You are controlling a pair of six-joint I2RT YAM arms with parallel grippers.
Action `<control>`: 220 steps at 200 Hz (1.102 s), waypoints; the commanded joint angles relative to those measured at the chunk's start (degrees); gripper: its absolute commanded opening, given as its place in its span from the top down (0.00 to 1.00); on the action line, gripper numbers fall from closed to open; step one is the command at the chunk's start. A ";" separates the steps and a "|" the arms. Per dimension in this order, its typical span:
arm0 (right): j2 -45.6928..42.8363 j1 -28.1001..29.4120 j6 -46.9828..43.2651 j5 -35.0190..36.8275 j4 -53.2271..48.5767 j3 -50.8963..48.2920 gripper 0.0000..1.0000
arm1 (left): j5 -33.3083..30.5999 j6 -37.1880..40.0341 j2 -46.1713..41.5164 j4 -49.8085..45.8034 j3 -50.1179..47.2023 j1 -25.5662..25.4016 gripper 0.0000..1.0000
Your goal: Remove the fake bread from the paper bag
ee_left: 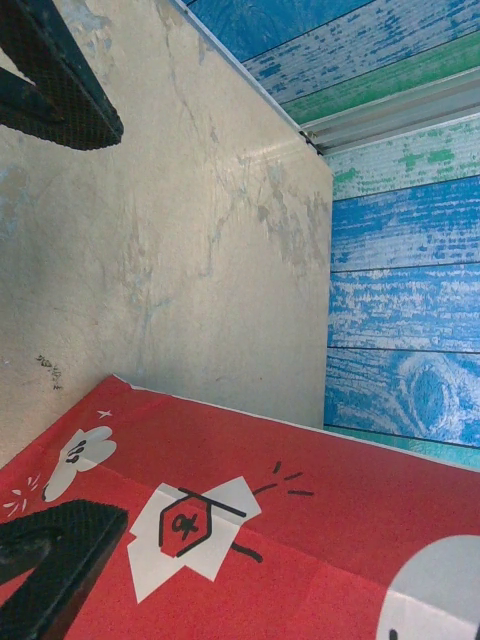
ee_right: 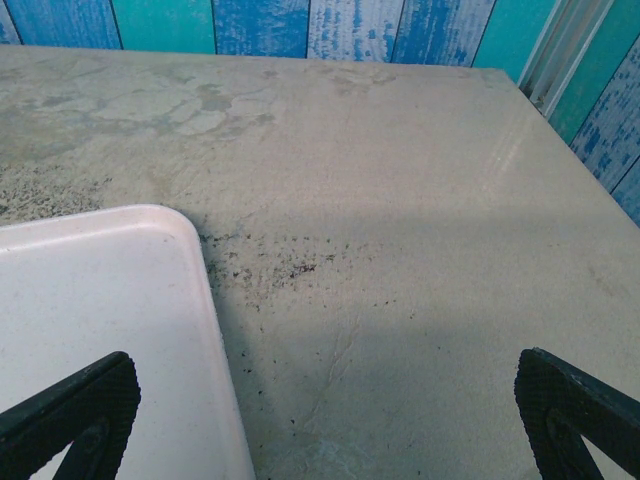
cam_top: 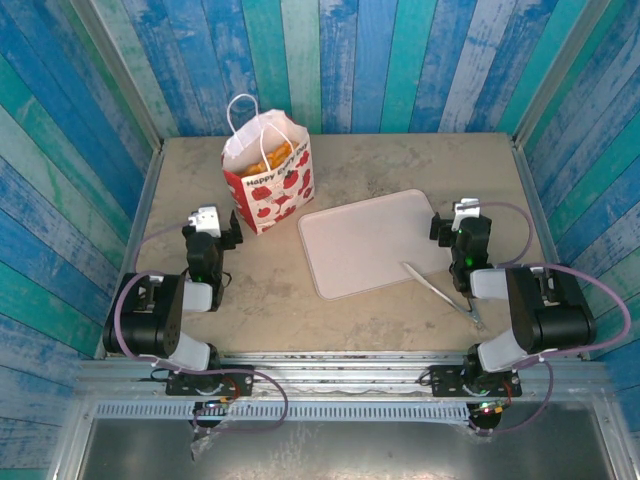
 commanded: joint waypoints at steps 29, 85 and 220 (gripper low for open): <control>-0.21 0.09 -0.46 0.88 -0.10 0.57 0.00 | -6.58 -3.29 -0.77 0.67 -0.50 0.27 0.06; -0.26 0.14 -0.46 0.85 -0.06 0.51 0.00 | -8.32 -4.07 -6.92 -4.27 -0.87 0.26 0.06; -18.52 0.10 8.97 8.21 -30.09 6.19 0.00 | -1.14 -14.67 -36.64 -24.64 -3.38 0.26 0.06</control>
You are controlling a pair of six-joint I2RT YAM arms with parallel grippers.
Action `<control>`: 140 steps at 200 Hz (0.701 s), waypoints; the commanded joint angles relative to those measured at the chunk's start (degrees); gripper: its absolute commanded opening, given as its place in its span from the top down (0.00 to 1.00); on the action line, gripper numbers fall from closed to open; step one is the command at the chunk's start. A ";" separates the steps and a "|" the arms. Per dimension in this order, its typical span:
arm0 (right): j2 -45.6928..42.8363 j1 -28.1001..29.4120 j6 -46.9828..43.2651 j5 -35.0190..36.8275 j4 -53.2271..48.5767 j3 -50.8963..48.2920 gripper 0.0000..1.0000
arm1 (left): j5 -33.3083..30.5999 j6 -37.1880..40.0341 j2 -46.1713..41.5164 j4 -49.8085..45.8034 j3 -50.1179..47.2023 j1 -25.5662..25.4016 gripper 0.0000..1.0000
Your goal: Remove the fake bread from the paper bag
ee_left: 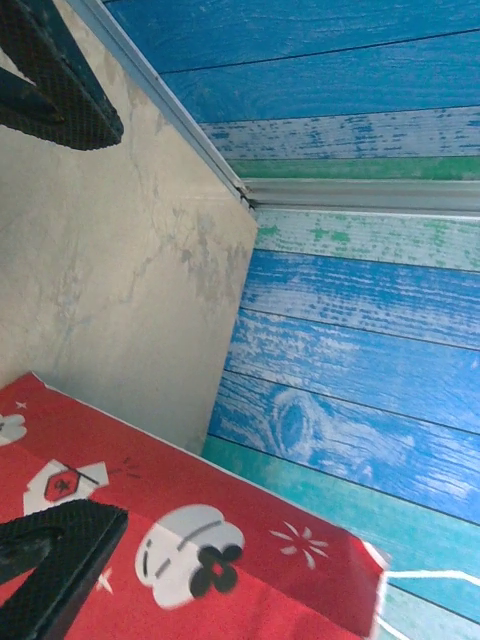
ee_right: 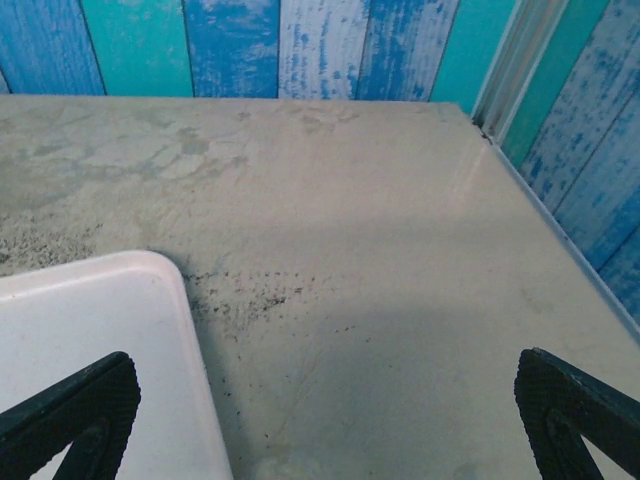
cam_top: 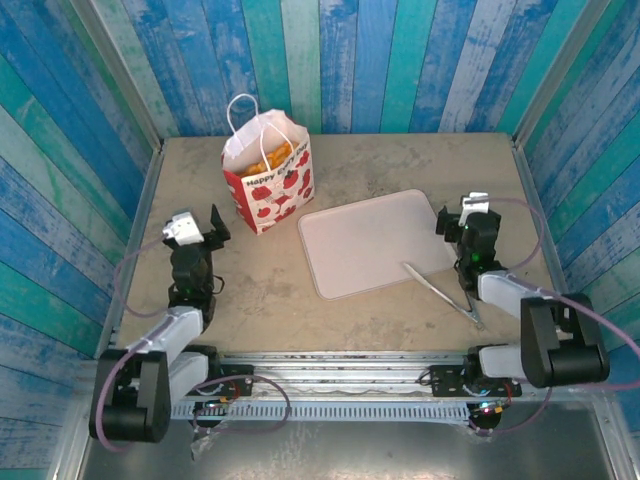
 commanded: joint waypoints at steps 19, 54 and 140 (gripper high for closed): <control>-6.82 0.07 10.00 4.07 -20.41 4.49 0.00 | 6.23 -8.30 -10.21 -12.35 0.30 0.11 0.06; -13.77 0.12 14.65 2.93 -33.31 6.46 0.00 | 4.73 -11.15 -17.58 -22.55 0.32 -3.72 0.06; -26.81 8.35 25.64 -0.81 -63.03 10.84 0.03 | 6.88 -19.37 -17.20 -34.28 1.96 -21.32 0.06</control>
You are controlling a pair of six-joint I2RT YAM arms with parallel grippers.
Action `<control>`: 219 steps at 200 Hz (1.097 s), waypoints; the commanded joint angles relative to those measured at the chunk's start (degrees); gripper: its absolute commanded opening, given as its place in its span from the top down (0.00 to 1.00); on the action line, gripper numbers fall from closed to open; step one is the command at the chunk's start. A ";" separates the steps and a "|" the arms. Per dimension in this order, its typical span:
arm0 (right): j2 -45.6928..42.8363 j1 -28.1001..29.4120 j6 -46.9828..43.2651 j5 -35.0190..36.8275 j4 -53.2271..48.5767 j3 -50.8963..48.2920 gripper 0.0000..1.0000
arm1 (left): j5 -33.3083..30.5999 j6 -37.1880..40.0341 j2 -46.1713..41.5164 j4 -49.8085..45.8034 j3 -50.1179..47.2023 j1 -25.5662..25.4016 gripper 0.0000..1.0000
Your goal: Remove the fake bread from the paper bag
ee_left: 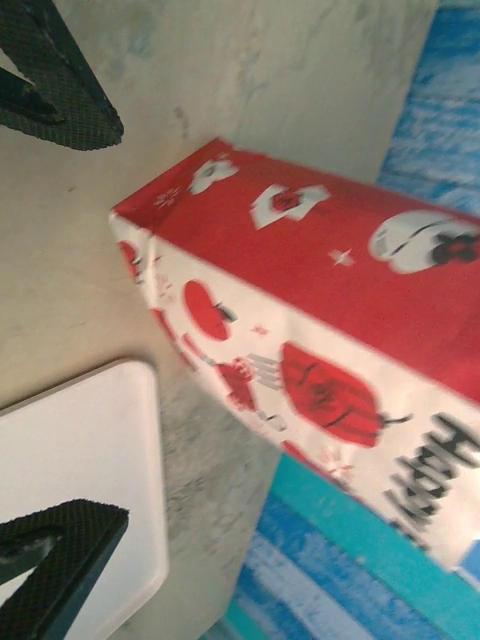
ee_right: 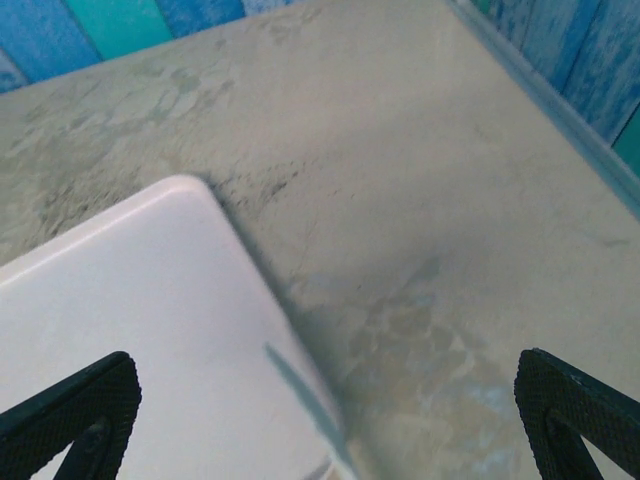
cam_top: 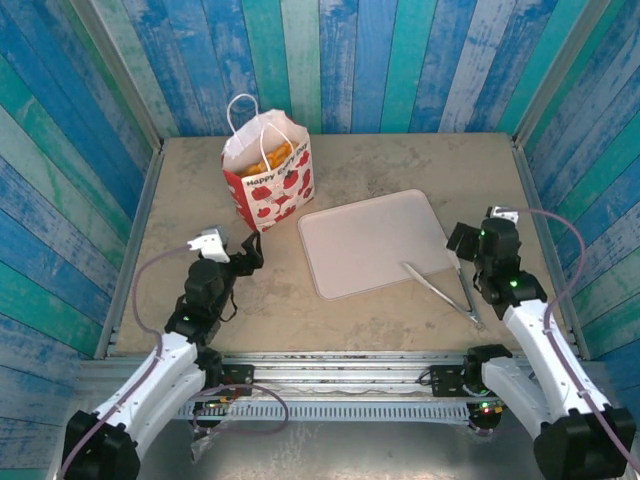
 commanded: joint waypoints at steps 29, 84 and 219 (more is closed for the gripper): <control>0.82 13.29 11.71 3.47 -21.46 3.36 0.06 | 3.03 -4.46 3.85 -3.34 2.30 -8.42 0.06; 4.71 16.13 16.70 -2.03 -28.02 4.05 0.18 | 2.08 0.61 12.84 -3.90 2.91 -20.59 0.06; 8.31 16.02 30.55 6.85 -37.50 2.23 0.00 | -2.63 7.31 35.79 -1.75 6.58 -36.70 0.06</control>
